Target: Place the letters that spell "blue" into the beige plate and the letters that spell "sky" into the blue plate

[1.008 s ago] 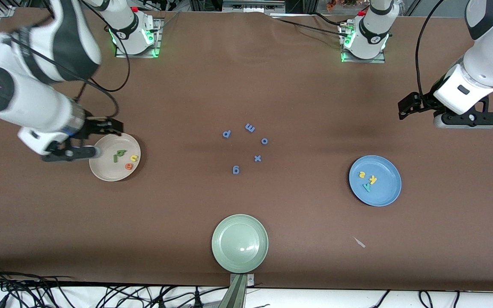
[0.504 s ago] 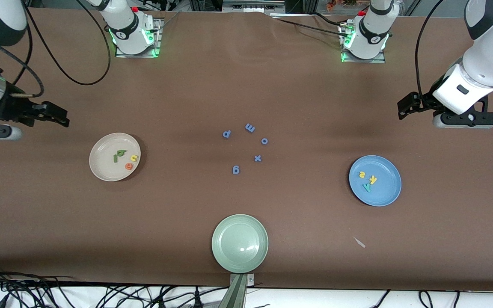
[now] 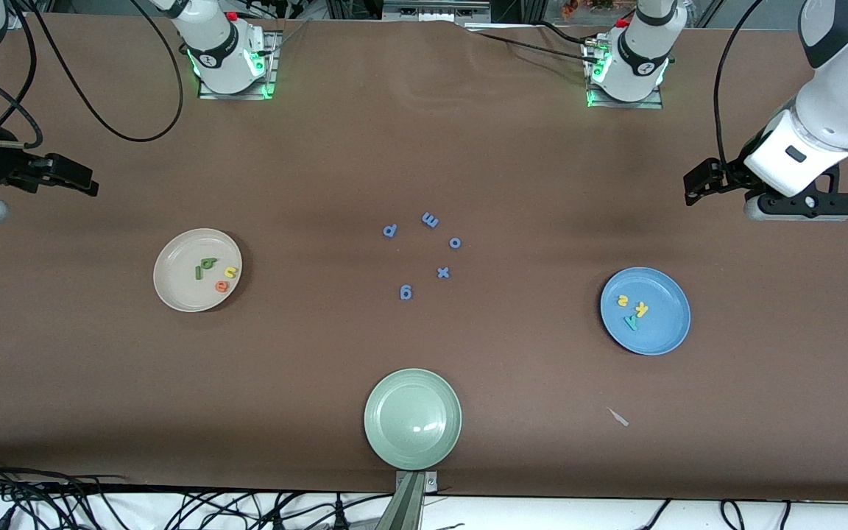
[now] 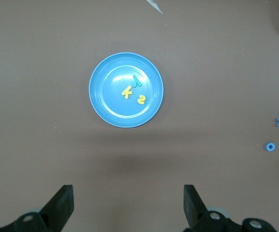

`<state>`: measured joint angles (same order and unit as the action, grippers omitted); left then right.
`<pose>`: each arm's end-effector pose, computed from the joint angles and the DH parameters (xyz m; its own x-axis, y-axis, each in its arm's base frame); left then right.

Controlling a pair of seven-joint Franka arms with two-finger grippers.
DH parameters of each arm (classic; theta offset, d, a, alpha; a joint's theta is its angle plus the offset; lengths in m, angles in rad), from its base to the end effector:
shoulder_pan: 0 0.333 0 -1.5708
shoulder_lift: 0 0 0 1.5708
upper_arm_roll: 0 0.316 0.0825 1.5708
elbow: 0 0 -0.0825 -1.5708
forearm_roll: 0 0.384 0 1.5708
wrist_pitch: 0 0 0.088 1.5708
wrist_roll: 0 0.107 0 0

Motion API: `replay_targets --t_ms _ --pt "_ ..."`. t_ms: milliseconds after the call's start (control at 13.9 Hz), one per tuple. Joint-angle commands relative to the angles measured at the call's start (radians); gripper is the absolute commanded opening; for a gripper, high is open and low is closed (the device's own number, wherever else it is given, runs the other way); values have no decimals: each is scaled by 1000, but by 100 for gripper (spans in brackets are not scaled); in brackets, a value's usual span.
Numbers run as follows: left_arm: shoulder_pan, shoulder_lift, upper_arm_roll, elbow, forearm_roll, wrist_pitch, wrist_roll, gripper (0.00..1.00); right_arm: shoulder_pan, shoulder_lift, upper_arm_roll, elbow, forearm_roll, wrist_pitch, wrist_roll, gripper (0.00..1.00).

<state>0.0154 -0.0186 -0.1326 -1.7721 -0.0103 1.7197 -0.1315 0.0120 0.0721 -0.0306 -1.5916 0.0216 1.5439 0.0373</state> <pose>0.5496 -0.0662 0.5518 0.9993 0.0160 -0.0347 0.0161 -0.9999 0.0031 0.5696 -0.0077 0.5720 0.9912 -0.0553 -0.1201 -0.0575 -0.9982 -0.0148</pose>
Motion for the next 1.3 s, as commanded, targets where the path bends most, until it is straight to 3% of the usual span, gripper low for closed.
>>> replay_targets --t_ms 0,1224 --pt "-2 -9 -2 11 23 -22 12 100 -24 -23 24 -19 -16 -27 6 100" --pt "-2 -9 -7 10 23 -23 10 100 -21 -8 24 -14 -40 76 13 100"
